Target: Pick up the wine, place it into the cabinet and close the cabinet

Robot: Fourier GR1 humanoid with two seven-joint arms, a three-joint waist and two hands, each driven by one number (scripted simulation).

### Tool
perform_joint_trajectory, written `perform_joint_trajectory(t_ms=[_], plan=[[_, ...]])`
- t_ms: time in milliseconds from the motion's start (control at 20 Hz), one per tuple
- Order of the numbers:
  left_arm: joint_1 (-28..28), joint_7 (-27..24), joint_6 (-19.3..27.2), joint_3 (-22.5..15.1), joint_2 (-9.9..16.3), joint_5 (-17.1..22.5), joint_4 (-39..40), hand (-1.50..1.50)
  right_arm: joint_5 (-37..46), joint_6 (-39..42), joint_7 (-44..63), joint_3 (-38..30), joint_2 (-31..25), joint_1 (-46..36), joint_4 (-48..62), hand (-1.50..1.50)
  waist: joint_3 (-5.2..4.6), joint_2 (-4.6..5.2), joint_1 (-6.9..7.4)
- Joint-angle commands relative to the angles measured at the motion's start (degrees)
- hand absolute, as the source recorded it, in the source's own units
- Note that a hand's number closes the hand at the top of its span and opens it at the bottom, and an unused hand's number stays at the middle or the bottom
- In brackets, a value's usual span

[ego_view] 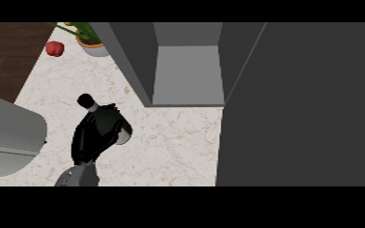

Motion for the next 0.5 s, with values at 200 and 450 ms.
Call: perform_joint_trajectory(t_ms=[200, 450], plan=[[-3.3, -6.0, 1.3, -3.8, 1.6, -7.5, 5.3, 1.5, 0.3, -3.2, 5.7, 2.4, 0.9, -1.3, -7.3, -1.5, -0.04, 0.0, 0.0], [7.5, -5.3, -5.1, -6.0, 4.8, -6.9, -4.3, 1.5, -4.5, -2.4, 5.8, -2.7, -0.8, -2.6, -6.9, -1.5, 0.02, -0.14, 0.66]])
